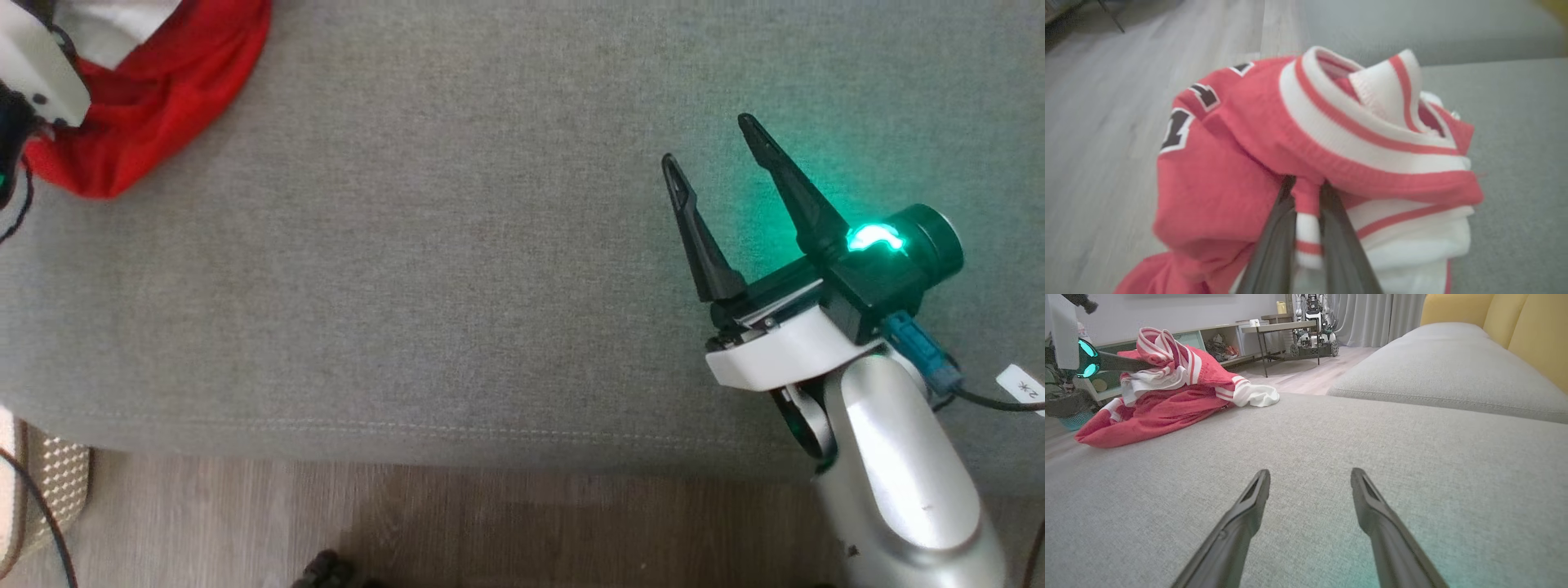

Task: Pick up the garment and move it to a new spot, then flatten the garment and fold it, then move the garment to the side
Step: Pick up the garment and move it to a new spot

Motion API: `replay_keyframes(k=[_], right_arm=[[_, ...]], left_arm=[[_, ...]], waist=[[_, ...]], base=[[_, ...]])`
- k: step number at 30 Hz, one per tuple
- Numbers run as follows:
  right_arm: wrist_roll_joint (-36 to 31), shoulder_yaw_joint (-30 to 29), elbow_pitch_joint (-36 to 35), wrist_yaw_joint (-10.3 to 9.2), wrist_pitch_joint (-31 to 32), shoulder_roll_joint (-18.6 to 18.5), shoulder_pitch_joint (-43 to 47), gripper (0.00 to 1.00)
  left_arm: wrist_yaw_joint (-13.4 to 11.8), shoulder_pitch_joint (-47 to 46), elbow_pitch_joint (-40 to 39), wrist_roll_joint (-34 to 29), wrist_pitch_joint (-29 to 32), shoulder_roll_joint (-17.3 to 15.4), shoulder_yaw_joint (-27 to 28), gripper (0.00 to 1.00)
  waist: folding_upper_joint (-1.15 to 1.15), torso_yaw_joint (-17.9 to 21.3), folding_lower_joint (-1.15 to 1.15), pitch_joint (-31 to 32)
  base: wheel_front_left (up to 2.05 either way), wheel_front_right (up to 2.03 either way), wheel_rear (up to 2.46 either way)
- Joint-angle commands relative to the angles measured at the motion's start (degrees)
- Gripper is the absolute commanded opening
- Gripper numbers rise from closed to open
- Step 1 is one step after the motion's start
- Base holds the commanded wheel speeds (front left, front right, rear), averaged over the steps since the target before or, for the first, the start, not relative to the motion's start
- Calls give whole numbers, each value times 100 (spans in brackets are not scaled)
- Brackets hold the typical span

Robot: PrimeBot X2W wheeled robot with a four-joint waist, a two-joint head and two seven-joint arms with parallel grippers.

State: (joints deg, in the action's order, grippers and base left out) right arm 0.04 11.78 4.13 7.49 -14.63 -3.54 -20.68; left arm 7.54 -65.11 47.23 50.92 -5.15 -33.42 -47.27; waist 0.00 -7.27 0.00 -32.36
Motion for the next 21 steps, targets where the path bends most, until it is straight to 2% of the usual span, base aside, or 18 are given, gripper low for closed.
replay_keyframes(k=[1, 7, 14, 21], right_arm=[[39, 133, -158, 0, -37, 66, 73, 100], [175, 139, -124, 0, -37, 66, 138, 100], [401, 145, -110, 0, -37, 67, 265, 100], [646, 149, -174, 0, -37, 67, 336, 100]], left_arm=[[-6, -306, -116, -27, -247, -422, 178, 0], [-6, -470, -361, -133, -867, -467, -4, 0], [-6, -630, -1093, -215, -973, -542, -113, 0], [-6, -784, -1814, -282, -982, -620, -193, 0]], waist=[[0, -46, 0, 142], [0, -126, 0, 576], [0, -108, 0, 1038], [0, 159, 0, 1349]], base=[[0, 0, 0], [0, 0, 0], [0, 0, 0], [0, 0, 0]])
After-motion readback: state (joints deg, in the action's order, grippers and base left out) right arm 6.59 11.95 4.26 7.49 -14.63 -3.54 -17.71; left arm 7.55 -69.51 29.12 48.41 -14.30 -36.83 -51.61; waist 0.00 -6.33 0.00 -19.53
